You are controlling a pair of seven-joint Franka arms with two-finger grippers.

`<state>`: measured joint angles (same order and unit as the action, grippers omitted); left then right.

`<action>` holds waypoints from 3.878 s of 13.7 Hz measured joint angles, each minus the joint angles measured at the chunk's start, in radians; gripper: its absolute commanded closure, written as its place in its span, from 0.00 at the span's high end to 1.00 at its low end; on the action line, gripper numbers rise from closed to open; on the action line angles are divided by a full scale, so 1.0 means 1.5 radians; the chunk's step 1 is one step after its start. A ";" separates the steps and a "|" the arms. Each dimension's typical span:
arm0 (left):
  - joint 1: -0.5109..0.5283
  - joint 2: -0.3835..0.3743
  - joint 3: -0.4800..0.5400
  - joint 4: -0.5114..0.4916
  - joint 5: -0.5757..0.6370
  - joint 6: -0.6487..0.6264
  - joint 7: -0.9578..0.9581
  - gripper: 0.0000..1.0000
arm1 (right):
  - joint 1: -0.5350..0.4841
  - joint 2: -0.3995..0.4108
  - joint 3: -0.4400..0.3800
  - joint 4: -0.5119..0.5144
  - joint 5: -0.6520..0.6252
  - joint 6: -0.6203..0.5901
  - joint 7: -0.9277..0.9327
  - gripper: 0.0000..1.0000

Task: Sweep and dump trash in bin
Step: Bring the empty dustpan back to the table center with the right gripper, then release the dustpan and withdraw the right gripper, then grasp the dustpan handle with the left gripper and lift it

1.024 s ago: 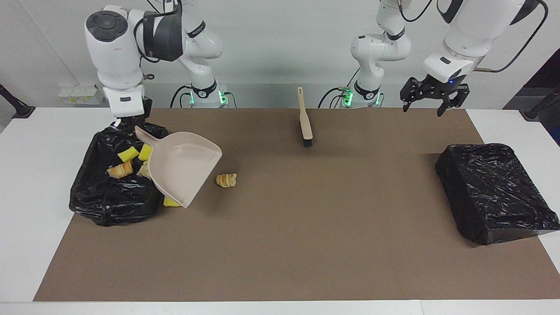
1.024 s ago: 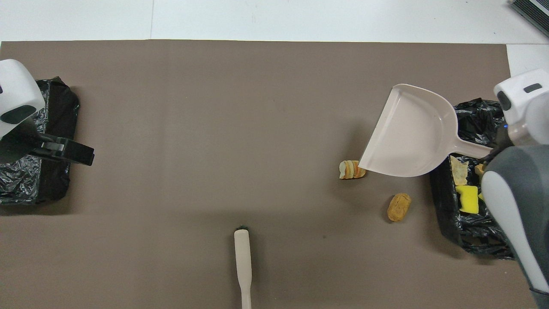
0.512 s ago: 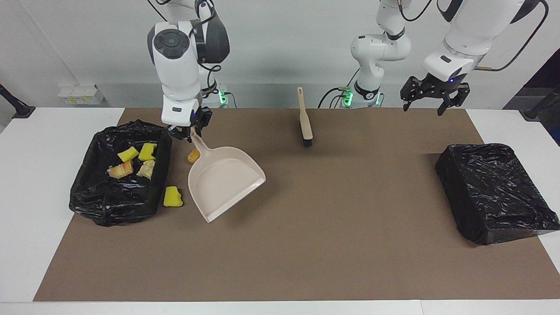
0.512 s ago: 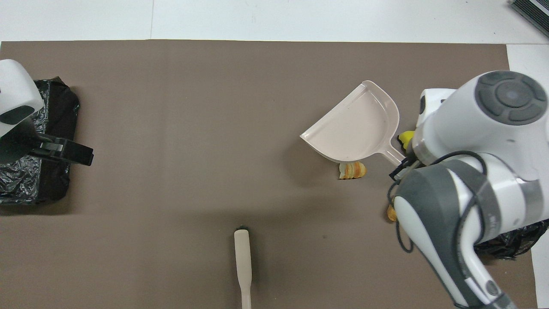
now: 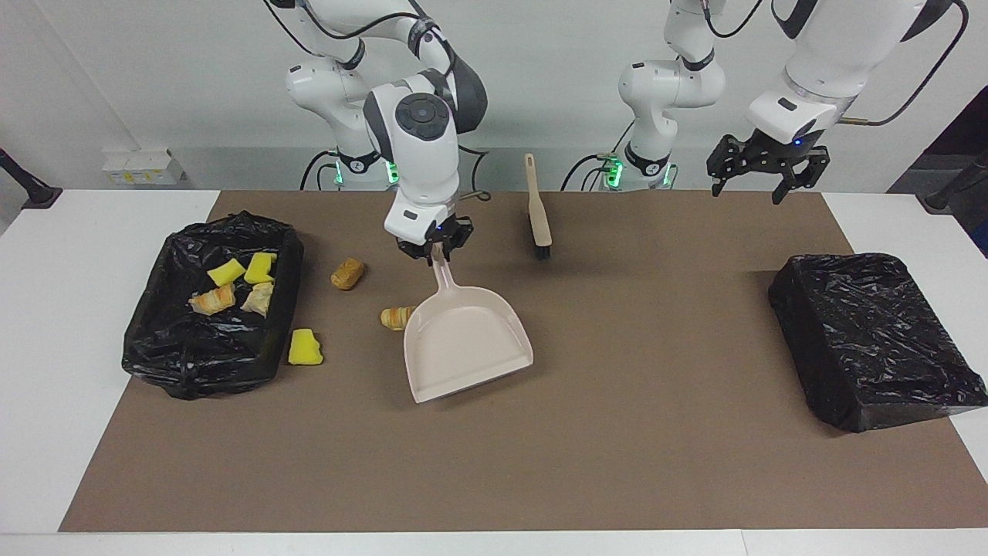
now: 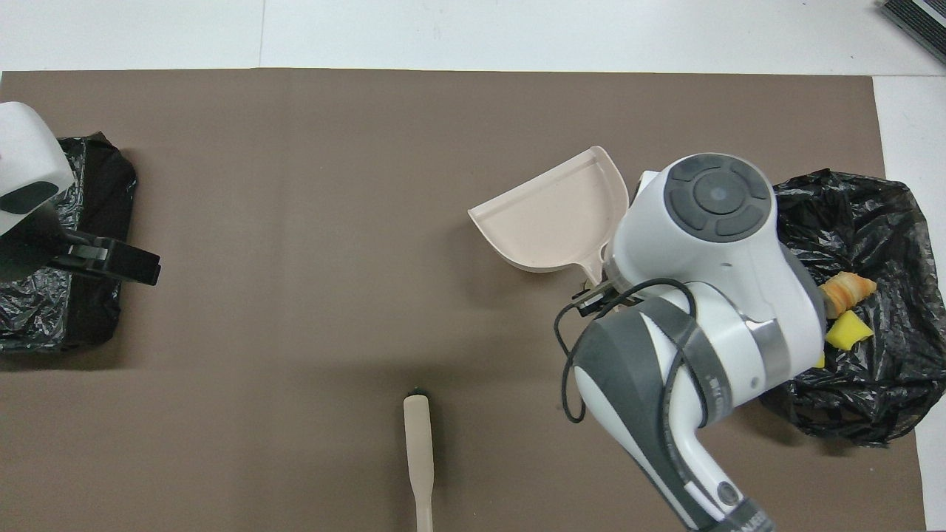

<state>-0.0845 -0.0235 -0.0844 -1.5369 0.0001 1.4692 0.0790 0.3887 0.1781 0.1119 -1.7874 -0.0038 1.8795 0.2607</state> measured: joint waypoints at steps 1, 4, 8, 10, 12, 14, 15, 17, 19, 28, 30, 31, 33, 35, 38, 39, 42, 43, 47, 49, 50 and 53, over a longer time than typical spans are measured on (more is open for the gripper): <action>0.000 0.000 0.000 0.000 0.000 0.000 0.000 1.00 | 0.022 0.017 0.000 0.004 0.001 0.022 0.053 0.00; 0.000 0.000 0.000 0.000 0.000 0.000 0.000 1.00 | 0.079 0.077 0.000 0.042 0.001 0.048 0.169 0.00; 0.001 0.000 0.001 0.000 0.000 0.000 0.000 1.00 | 0.146 0.184 0.000 0.142 0.001 0.081 0.289 0.00; 0.001 0.000 0.001 0.000 0.000 0.000 0.000 1.00 | 0.161 0.217 -0.002 0.167 0.001 0.096 0.317 0.00; 0.001 0.000 0.001 0.000 0.000 0.000 0.000 1.00 | 0.162 0.224 -0.003 0.177 0.001 0.096 0.319 0.00; 0.001 0.000 0.000 0.000 0.000 0.000 0.000 1.00 | 0.161 0.224 -0.004 0.180 0.001 0.096 0.319 0.38; 0.001 0.000 0.000 0.000 0.000 0.000 0.000 1.00 | 0.161 0.224 -0.004 0.181 0.001 0.096 0.319 0.99; 0.001 0.000 -0.001 0.000 0.000 0.000 0.003 1.00 | 0.161 0.224 -0.005 0.182 0.000 0.096 0.319 1.00; 0.001 0.000 -0.002 -0.001 0.000 0.002 0.004 1.00 | 0.159 0.222 -0.005 0.189 0.000 0.096 0.319 1.00; -0.078 0.006 -0.023 -0.153 -0.047 0.230 -0.075 1.00 | 0.189 0.039 -0.002 -0.002 0.026 0.104 0.319 1.00; -0.144 0.022 -0.025 -0.209 -0.048 0.311 -0.157 1.00 | 0.200 -0.032 -0.002 -0.113 0.037 0.163 0.319 1.00; -0.174 0.040 -0.026 -0.225 -0.048 0.344 -0.198 1.00 | 0.209 -0.061 -0.002 -0.166 0.039 0.197 0.319 1.00; -0.225 0.093 -0.027 -0.238 -0.047 0.402 -0.267 1.00 | 0.230 -0.116 -0.002 -0.270 0.041 0.270 0.319 1.00; -0.254 0.137 -0.026 -0.240 -0.047 0.443 -0.297 1.00 | 0.249 -0.163 -0.002 -0.358 0.042 0.323 0.322 1.00; -0.270 0.178 -0.025 -0.247 -0.047 0.480 -0.301 0.91 | 0.299 -0.218 -0.002 -0.420 0.042 0.333 0.372 1.00; -0.272 0.182 -0.025 -0.252 -0.047 0.489 -0.304 0.86 | 0.321 -0.229 -0.002 -0.429 0.042 0.333 0.397 1.00; -0.272 0.184 -0.025 -0.264 -0.047 0.504 -0.313 0.47 | 0.401 -0.233 0.000 -0.445 0.040 0.334 0.496 1.00; -0.272 0.186 -0.025 -0.265 -0.047 0.511 -0.314 0.35 | 0.422 -0.229 0.000 -0.448 0.034 0.334 0.522 1.00; -0.272 0.192 -0.025 -0.265 -0.006 0.522 -0.314 0.00 | 0.464 -0.195 0.000 -0.450 -0.031 0.363 0.624 0.89; -0.272 0.192 -0.025 -0.264 0.029 0.520 -0.310 0.00 | 0.464 -0.179 0.000 -0.443 -0.037 0.378 0.634 0.84; -0.272 0.191 -0.024 -0.263 0.040 0.514 -0.290 0.00 | 0.464 -0.173 0.000 -0.435 -0.037 0.378 0.635 0.78; -0.268 0.172 -0.010 -0.252 0.049 0.432 -0.139 0.00 | 0.465 -0.160 0.000 -0.421 -0.044 0.378 0.636 0.46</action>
<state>-0.4865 0.2352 -0.0994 -1.9152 0.0730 2.1172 -0.1294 1.0858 -0.0620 0.1112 -2.4196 -0.0695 2.4465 1.2143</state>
